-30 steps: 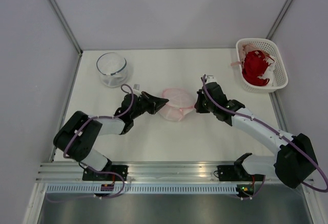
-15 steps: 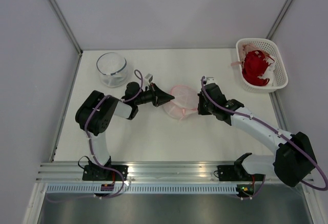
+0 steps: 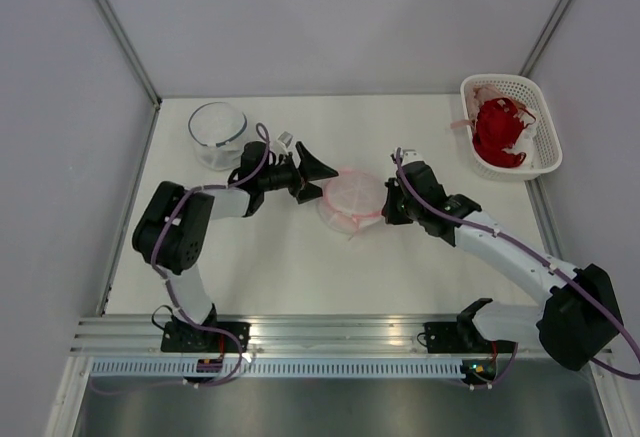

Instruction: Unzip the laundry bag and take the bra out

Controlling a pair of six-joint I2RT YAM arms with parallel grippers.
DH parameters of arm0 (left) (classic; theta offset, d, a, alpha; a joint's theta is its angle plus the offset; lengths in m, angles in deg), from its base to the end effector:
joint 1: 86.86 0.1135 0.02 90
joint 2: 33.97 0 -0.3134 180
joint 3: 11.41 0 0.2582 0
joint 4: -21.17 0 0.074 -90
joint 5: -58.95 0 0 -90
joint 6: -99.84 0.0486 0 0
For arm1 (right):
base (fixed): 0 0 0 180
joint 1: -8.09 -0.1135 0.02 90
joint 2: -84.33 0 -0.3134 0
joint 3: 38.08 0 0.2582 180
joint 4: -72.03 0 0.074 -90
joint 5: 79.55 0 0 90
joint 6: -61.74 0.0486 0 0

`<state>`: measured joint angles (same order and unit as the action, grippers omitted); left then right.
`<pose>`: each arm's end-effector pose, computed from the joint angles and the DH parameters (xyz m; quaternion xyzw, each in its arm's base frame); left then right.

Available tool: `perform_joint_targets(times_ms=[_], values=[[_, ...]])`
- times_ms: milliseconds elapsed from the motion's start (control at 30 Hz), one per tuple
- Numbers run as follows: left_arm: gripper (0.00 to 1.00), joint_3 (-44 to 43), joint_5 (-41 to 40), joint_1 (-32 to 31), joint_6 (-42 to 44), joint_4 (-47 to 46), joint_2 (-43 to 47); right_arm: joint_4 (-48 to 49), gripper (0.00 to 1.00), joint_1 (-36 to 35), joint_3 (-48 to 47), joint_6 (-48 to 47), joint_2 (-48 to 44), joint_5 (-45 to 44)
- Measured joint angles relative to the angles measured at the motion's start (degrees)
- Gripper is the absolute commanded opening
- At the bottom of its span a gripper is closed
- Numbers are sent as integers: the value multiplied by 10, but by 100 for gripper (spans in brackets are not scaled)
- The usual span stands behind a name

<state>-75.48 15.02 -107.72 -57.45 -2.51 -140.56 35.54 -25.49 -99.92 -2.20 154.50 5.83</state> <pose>0.3629 -0.1758 0.2046 -0.0858 0.7776 -0.6011 0.1633 0.2155 0.1383 0.2846 -0.0450 0.9216 0.1586 0.3515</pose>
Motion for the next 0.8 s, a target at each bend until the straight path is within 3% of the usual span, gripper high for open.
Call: perform_joint_targets(times_ms=[200,500,633,800], values=[[100,66,-59,-4,31,132,175,7,1,0,1,0,0,25],[100,177,-152,-59,38,268,486,69,0,0,11,7,0,170],[100,245,-187,-88,13,294,524,114,1,-7,30,24,0,237],[100,283,-221,-112,-26,291,498,162,1,-24,47,52,7,291]])
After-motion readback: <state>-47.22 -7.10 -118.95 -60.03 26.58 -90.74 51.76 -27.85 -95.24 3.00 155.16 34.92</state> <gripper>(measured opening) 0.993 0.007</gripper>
